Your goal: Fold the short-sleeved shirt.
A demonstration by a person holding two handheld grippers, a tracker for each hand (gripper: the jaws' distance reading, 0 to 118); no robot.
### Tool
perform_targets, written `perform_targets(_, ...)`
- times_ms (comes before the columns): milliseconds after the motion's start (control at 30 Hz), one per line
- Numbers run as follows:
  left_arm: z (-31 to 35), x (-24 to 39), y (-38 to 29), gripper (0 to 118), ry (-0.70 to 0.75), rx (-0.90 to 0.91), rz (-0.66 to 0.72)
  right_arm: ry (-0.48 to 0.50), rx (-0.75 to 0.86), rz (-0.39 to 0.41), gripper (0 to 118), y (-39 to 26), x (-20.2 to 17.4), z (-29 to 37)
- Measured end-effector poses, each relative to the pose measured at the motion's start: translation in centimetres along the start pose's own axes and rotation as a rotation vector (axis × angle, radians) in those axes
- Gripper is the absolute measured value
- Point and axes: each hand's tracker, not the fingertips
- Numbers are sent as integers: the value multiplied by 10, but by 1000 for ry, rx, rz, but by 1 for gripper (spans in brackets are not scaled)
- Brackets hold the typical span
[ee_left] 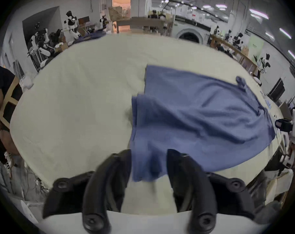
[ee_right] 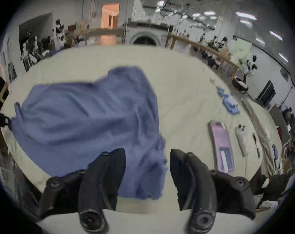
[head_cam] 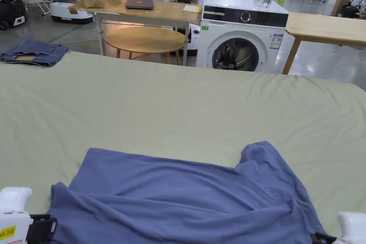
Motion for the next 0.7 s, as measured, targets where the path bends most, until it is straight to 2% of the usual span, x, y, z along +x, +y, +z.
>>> perform_targets(100,12,10,17,43,-15,124,-21,45,122,-56,57,27,-10,17)
perform_targets(333,29,55,47,43,12,459,-72,62,427,-115,55,57,-67,27)
perform_targets(433,34,77,52,41,53,560,-106,79,497,-123,16,63,-92,25)
perform_targets(500,31,82,54,14,83,621,-142,101,518,-126,11,64,-104,25)
perform_targets(533,32,86,54,2,104,644,-148,111,530,-125,3,65,-109,24)
perform_targets(600,34,92,54,0,119,697,-140,94,570,-123,0,65,-119,22)
perform_targets(700,32,88,62,0,88,673,-120,102,588,-96,0,68,-128,22)
